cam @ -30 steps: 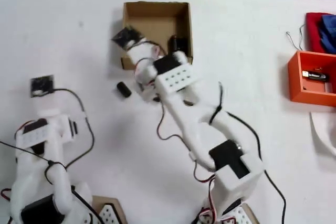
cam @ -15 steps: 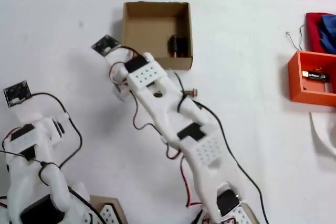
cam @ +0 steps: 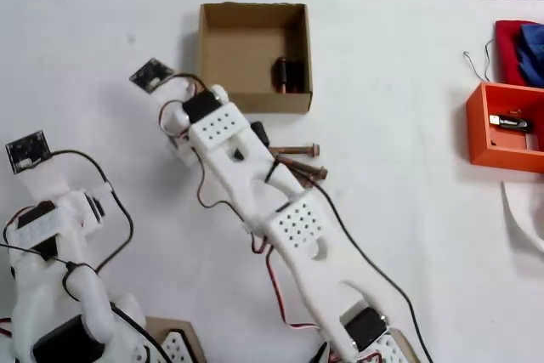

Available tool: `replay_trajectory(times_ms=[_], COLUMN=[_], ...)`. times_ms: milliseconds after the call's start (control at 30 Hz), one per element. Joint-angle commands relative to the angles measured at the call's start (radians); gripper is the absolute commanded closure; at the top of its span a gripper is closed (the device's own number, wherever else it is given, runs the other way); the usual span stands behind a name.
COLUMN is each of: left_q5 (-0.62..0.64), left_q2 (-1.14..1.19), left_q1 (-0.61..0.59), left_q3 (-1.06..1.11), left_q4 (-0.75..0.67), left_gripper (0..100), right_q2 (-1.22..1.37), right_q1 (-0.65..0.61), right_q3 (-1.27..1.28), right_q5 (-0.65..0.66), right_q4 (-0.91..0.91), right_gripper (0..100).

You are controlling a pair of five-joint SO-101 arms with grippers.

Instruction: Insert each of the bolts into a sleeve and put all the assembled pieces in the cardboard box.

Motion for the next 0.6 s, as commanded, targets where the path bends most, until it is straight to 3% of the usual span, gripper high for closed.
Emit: replay_trajectory(times_ms=[0,133,233,367,567], left_q5=[0.003,0.003,0.003,0.003,0.003], left_q2=[-0.006,-0.006,-0.006,-0.006,-0.006], left_q1=[-0.006,-0.006,-0.006,-0.006,-0.005], left_q3=[-0.025,-0.025,-0.025,-0.025,-0.025], left_q4=[-0.014,-0.014,-0.014,-0.014,-0.014], left_gripper=[84,84,84,84,84], right_q2=[0.013,0.030,0.027,0.013,-0.070], right_q1=[0.007,0.030,0.054,0.073,0.070], right_q3=[-0.064,-0.061,-0.063,-0.086,-0.296], right_q5=[-0.006,-0.006,-0.008,-0.008,-0.014], right_q4=[0.005,0.007,0.007,0.056,0.288], right_gripper=[86.5,87.7,99.0,97.8,97.7])
